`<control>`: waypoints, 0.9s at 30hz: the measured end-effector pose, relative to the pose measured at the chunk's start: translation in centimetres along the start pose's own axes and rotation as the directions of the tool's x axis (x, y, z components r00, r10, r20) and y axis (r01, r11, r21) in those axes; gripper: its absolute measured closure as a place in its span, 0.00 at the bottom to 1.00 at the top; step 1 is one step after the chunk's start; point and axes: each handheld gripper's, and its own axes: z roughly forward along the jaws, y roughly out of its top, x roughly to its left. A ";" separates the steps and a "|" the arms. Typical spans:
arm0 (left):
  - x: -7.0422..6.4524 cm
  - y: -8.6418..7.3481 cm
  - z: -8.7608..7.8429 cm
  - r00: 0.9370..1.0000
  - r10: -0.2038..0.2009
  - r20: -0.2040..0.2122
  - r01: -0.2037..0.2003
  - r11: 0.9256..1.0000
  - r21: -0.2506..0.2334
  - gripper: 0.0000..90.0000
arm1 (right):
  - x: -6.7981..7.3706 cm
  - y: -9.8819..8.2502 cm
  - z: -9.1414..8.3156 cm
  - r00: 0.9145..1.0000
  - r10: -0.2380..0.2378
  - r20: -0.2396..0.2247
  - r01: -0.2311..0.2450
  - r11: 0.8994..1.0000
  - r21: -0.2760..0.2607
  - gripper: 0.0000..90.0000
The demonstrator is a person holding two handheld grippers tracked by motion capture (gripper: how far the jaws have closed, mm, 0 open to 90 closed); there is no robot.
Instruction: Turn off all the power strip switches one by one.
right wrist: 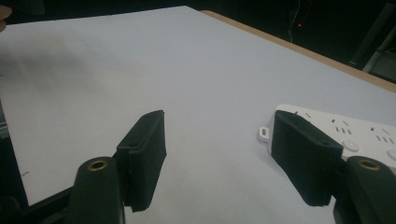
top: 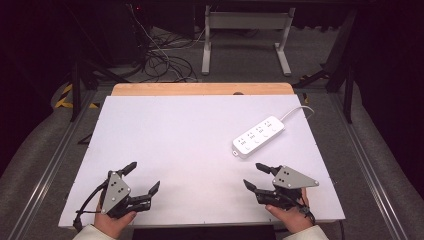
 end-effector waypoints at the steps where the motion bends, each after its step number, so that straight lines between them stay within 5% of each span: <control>1: 0.0 0.0 0.0 1.000 0.000 0.000 0.000 1.000 0.000 0.14 | 0.0 0.0 0.0 1.000 0.001 0.000 -0.001 1.000 0.005 0.38; 10: 0.0 0.0 -0.1 1.000 0.018 -0.007 -0.018 1.000 -0.002 0.14 | 0.2 0.3 0.0 1.000 -0.014 0.005 0.014 1.000 -0.002 0.36; 16: -0.2 0.0 -0.2 1.000 0.017 0.001 -0.017 1.000 -0.004 0.14 | 0.5 0.3 0.0 0.997 -0.076 0.018 0.076 0.997 0.004 0.49; 27: -0.4 0.0 0.0 1.000 0.008 0.010 -0.008 1.000 -0.003 0.14 | 0.4 1.4 0.3 0.999 -0.031 0.007 0.030 0.997 0.078 0.48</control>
